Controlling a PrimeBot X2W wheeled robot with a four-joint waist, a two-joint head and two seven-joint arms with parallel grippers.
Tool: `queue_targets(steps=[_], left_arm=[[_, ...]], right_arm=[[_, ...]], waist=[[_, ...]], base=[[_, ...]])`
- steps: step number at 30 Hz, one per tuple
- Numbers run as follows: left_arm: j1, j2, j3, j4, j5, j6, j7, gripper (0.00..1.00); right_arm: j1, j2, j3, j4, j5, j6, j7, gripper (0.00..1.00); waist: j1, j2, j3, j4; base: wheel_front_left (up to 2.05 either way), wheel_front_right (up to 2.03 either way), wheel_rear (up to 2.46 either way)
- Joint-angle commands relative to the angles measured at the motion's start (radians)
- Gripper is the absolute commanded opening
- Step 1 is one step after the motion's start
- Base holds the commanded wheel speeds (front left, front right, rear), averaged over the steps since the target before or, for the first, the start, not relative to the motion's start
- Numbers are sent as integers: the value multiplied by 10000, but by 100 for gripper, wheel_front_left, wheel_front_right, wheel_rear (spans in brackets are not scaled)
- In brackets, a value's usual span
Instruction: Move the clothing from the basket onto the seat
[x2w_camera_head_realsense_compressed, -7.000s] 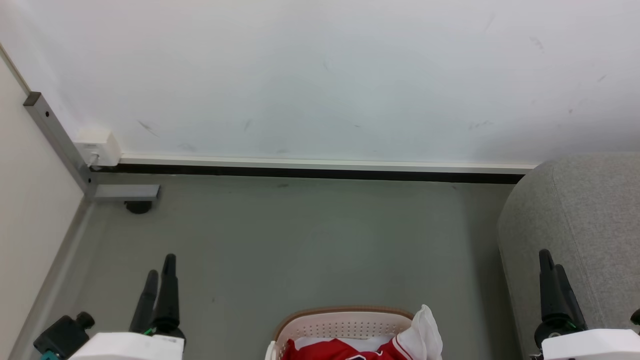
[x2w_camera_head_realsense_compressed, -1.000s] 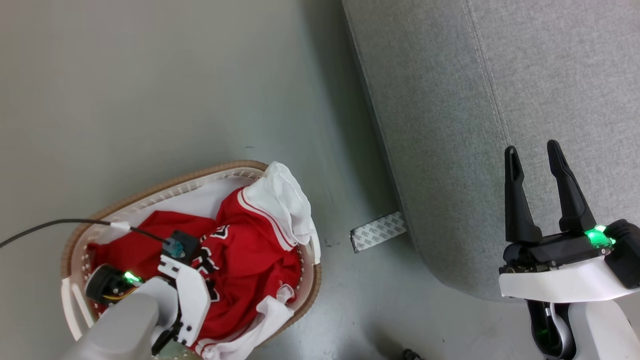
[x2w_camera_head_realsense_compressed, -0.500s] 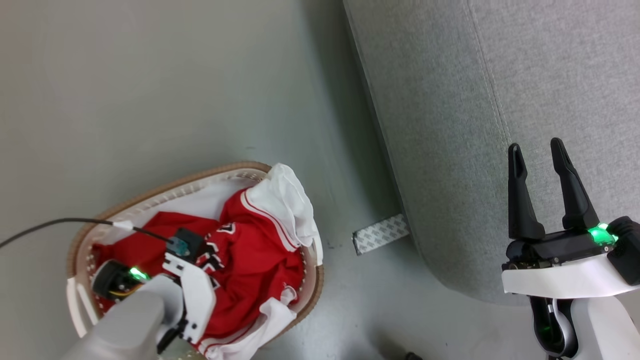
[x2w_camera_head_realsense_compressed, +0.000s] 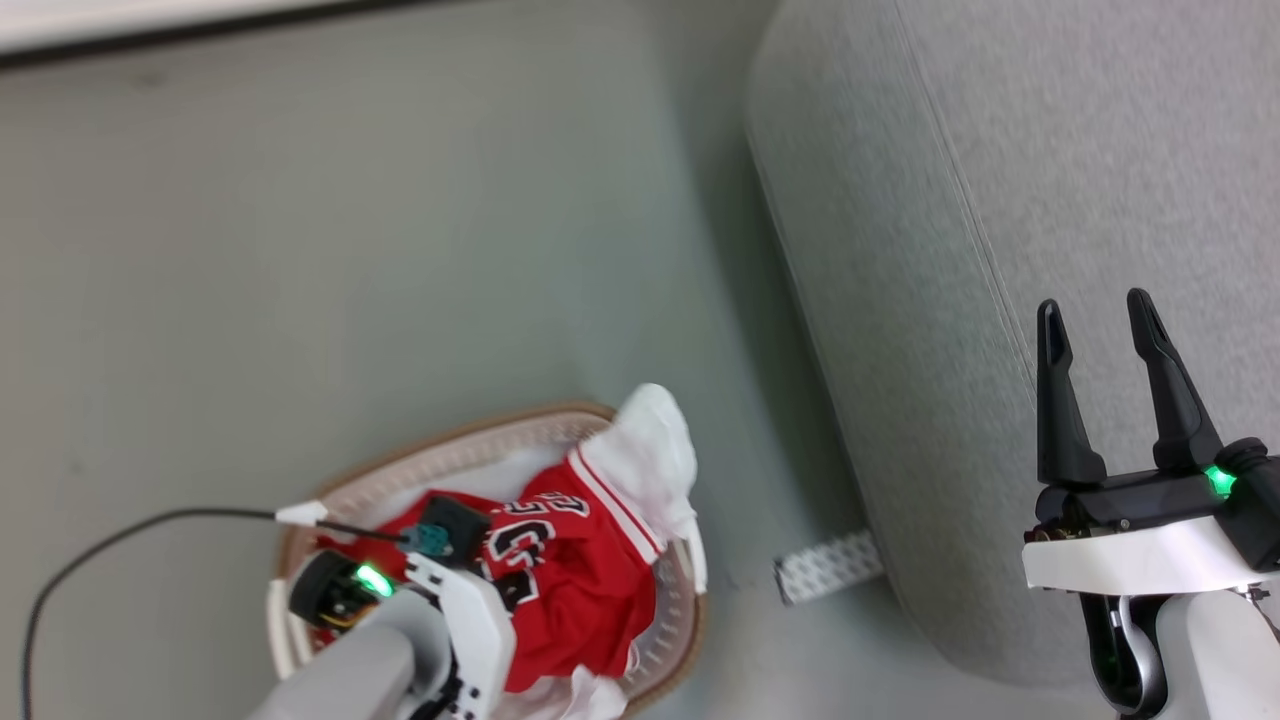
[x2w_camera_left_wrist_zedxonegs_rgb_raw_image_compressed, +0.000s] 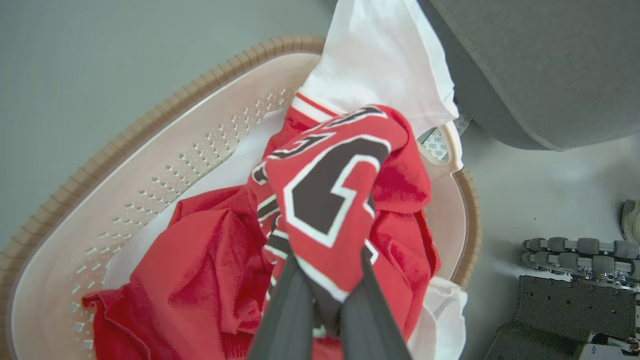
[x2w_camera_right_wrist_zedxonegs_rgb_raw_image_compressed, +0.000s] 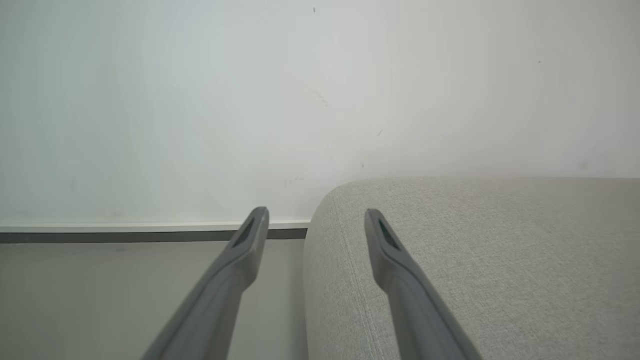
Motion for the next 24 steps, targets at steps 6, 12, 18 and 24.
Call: queue_targets(steps=[6, 12, 18, 24], left_arm=[[343, -392, -237, -337, -387, 16, -914, 0], [407, -684, -58, -965, -174, 17, -1138, 0], [600, -530, 996, -2588, 690, 282, -1134, 0], [757, -335, 2042, -3985, 1396, 469, -1132, 0]], right_arm=[[285, -43, -124, 320, -467, -21, 4, 100], [586, -45, -262, 623, -732, -21, 4, 100], [868, -42, -232, 780, -703, -21, 6, 100], [1140, -45, -52, 915, -546, -21, 4, 100]], waist=[[1, 0, -1735, 1197], [1, 0, -2802, 1961], [1, 0, -3620, 2574], [1, 0, -4192, 3004]], base=[[0, 0, 0], [0, 0, 0], [0, 0, 0], [0, 0, 0]])
